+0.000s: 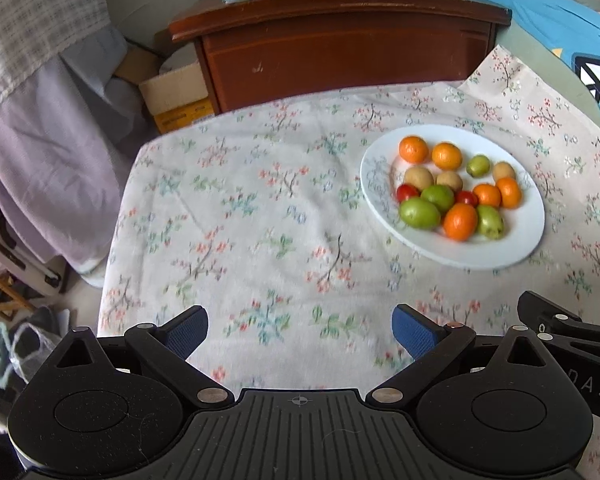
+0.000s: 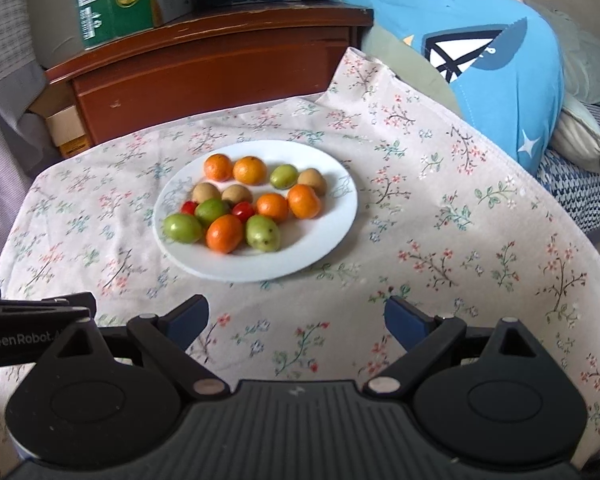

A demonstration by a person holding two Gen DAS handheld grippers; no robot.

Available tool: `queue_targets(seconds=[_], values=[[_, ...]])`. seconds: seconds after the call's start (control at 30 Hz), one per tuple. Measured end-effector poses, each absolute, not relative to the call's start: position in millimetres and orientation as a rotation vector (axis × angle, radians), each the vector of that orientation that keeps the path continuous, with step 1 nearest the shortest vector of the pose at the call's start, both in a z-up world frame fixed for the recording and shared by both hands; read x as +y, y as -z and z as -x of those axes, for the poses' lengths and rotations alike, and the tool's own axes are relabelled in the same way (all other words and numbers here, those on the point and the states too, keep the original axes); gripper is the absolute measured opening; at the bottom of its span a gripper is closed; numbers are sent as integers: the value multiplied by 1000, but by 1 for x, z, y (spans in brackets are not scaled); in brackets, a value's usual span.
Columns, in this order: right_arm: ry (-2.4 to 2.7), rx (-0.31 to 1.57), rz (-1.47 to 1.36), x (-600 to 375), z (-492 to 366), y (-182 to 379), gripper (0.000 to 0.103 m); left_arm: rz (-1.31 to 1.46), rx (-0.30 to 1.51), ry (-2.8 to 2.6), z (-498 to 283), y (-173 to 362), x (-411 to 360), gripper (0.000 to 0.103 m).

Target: Organize fruits

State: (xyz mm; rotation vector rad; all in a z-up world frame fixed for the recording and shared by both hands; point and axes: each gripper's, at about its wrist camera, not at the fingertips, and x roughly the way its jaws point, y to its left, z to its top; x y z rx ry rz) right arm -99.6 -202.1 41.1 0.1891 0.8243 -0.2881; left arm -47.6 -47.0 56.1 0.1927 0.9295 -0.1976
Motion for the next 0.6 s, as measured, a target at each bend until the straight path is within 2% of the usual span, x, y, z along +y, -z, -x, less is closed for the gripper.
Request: queue_targets(seconds=[0.3, 0.6], values=[[244, 825, -245, -198, 121, -27, 95, -168, 951, 214, 69, -51, -22, 100], [176, 850, -156, -185, 118, 0, 95, -127, 944, 211, 74, -55, -1, 100]])
